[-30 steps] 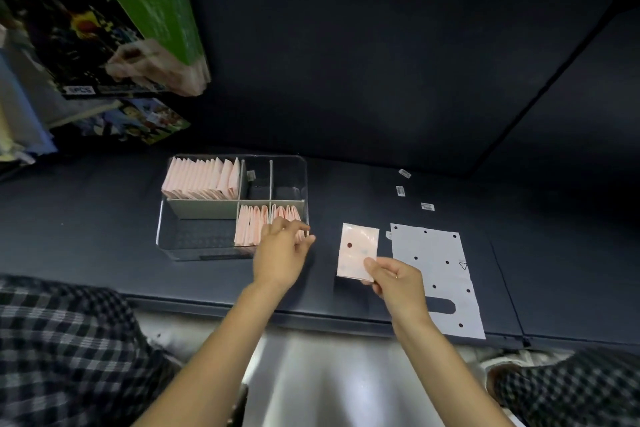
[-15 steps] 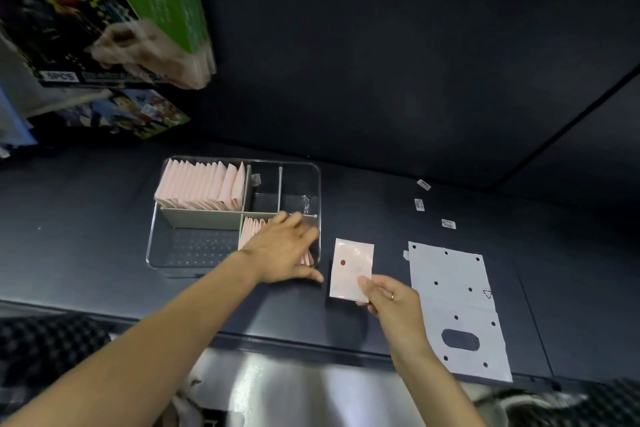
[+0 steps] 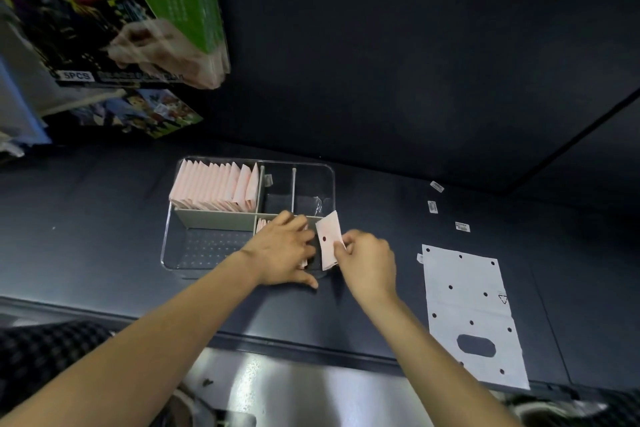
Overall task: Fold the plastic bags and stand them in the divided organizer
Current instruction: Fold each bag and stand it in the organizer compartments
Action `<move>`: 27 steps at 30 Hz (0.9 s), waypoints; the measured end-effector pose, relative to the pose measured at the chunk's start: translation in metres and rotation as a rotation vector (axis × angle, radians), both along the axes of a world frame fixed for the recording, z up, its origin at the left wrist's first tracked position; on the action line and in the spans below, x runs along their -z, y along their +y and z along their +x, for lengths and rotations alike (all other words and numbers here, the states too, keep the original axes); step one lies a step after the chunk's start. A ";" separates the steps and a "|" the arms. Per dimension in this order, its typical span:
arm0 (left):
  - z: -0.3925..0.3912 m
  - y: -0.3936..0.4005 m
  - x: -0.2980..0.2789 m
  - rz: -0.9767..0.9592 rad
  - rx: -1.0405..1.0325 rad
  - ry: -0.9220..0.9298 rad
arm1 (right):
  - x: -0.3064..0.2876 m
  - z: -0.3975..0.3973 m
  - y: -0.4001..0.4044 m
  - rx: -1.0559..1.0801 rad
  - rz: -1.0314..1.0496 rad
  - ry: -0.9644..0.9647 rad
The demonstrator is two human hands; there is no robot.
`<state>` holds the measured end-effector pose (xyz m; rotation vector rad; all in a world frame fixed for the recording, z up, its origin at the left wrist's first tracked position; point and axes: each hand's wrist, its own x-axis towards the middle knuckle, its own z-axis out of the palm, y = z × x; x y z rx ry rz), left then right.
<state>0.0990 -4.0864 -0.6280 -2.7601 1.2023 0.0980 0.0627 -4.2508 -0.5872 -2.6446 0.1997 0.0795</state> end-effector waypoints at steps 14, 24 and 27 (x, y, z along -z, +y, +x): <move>-0.008 0.013 -0.018 -0.440 -0.021 -0.062 | 0.033 0.001 0.025 -0.176 -0.217 0.123; -0.018 0.013 -0.008 -0.145 -0.140 0.083 | 0.032 -0.049 -0.058 -0.305 0.051 -0.109; -0.029 -0.006 -0.017 -0.362 -0.056 -0.058 | 0.048 -0.080 -0.134 -0.268 -0.064 -0.015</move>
